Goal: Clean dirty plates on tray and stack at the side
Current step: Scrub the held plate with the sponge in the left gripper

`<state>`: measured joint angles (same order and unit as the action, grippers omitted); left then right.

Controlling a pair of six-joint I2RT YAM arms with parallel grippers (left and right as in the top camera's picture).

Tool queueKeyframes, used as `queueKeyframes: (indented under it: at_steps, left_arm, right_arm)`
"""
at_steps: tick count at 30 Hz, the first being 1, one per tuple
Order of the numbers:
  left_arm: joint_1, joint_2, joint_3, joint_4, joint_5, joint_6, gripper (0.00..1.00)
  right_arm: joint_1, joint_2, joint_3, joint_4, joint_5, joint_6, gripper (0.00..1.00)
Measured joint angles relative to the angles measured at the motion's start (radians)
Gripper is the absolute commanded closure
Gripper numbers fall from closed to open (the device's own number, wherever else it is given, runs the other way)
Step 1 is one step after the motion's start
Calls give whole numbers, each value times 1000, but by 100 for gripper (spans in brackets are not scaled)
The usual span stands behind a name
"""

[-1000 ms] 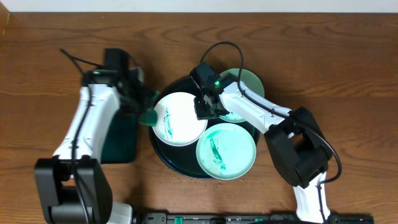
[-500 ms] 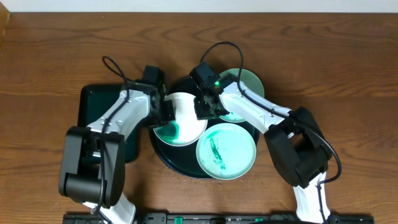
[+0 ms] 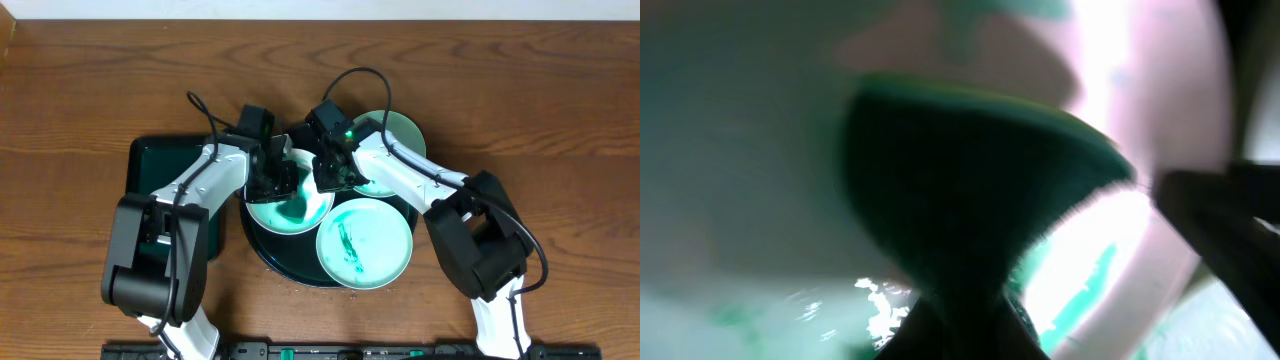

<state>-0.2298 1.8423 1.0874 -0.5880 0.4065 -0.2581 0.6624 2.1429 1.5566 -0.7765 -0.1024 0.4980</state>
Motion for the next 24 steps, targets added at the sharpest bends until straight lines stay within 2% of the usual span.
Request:
queueKeyframes:
  at_steps: [8,13,17,21,24]
  left_arm:
    - [-9,-6,39,-104,-303,-176,93]
    - [-12,-8,40,-118,-356,-214,93]
    - [-2,-8,40,-110,-295,-137,93]
    - [31,-5,37,-71,-85,28,93]
    - [23,4,31,-15,30,92,93]
  right_arm:
    - [0,1,0,1,1,0,99]
    - [0,1,0,3,1,0,99]
    - [0,1,0,3,1,0,99]
    - [0,1,0,3,1,0,99]
    - [0,1,0,3,1,1,99]
